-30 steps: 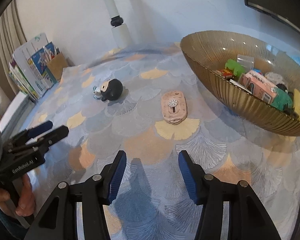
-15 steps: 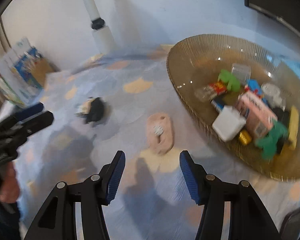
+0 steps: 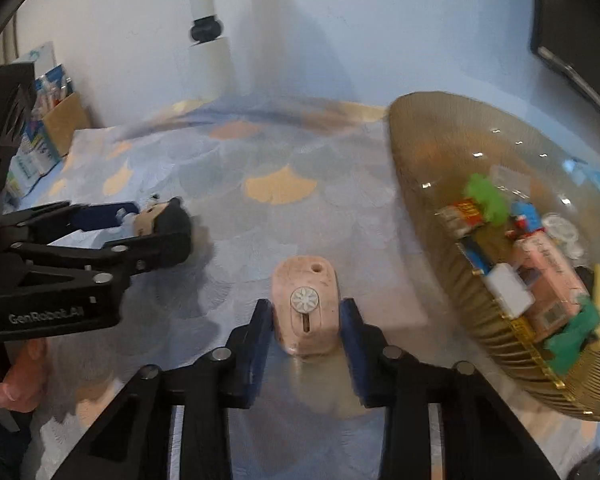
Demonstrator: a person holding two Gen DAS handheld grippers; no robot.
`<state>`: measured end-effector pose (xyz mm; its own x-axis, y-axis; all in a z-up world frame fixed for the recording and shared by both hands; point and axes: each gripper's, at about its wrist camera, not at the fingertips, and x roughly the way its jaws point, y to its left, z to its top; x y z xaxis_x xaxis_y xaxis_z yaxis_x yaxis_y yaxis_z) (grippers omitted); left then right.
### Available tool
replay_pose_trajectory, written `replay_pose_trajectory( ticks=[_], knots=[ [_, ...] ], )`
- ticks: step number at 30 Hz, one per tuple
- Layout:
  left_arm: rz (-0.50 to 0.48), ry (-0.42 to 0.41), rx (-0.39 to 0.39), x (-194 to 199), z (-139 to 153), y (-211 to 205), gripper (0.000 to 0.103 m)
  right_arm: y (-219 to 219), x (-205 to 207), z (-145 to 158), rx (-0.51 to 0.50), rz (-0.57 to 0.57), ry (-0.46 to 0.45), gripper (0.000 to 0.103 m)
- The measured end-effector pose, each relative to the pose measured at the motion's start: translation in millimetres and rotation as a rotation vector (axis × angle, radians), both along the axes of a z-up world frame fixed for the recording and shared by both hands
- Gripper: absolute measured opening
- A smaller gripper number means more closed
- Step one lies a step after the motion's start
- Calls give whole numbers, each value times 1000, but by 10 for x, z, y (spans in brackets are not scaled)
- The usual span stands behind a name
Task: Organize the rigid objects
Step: 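Grasp the white-clad doll with the left tool while the right grasps the pink eraser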
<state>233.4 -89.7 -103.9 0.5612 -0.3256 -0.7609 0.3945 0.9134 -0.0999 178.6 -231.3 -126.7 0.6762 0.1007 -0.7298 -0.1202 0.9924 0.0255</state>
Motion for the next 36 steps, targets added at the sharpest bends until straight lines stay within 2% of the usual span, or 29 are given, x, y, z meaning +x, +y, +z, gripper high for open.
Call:
replay_pose_trajectory(
  ticks=[3, 6, 11, 15, 18, 22, 25, 27, 29, 32, 33, 35, 36],
  knots=[
    [25, -19, 22, -86, 33, 10, 71, 69, -24, -4, 35, 56, 5, 33],
    [73, -6, -6, -231, 90, 118, 68, 115, -223, 29, 132, 167, 22, 33],
    [116, 11, 0, -607, 87, 255, 68, 189, -680, 45, 83, 269, 31, 33],
    [155, 25, -15, -834, 28, 308, 68, 102, -857, -27, 42, 246, 61, 33],
    [160, 56, -42, -944, 15, 329, 69, -21, -888, -31, 74, 216, 77, 33],
    [95, 117, -110, -1099, 10, 318, 72, -87, -966, -22, 84, 204, 85, 33],
    [31, 126, -137, -1213, 38, 268, 72, -49, -1010, -49, 83, 214, 90, 33],
    [63, 84, -82, -1239, 72, 256, 72, -60, -1011, -57, 92, 210, 89, 33],
    [98, 74, -51, -1173, 62, 277, 72, -100, -998, -59, 122, 202, 99, 34],
    [91, 88, -46, -1064, 15, 250, 72, -111, -1004, -55, 151, 219, 100, 49],
    [87, 93, -25, -1036, -17, 201, 72, -77, -1007, -57, 140, 224, 94, 53],
    [89, 102, 23, -991, -85, 96, 69, 18, -1017, -65, 73, 211, 71, 53],
    [96, 74, 56, -985, -93, 46, 64, 70, -1003, -76, 31, 196, 59, 52]
  ],
)
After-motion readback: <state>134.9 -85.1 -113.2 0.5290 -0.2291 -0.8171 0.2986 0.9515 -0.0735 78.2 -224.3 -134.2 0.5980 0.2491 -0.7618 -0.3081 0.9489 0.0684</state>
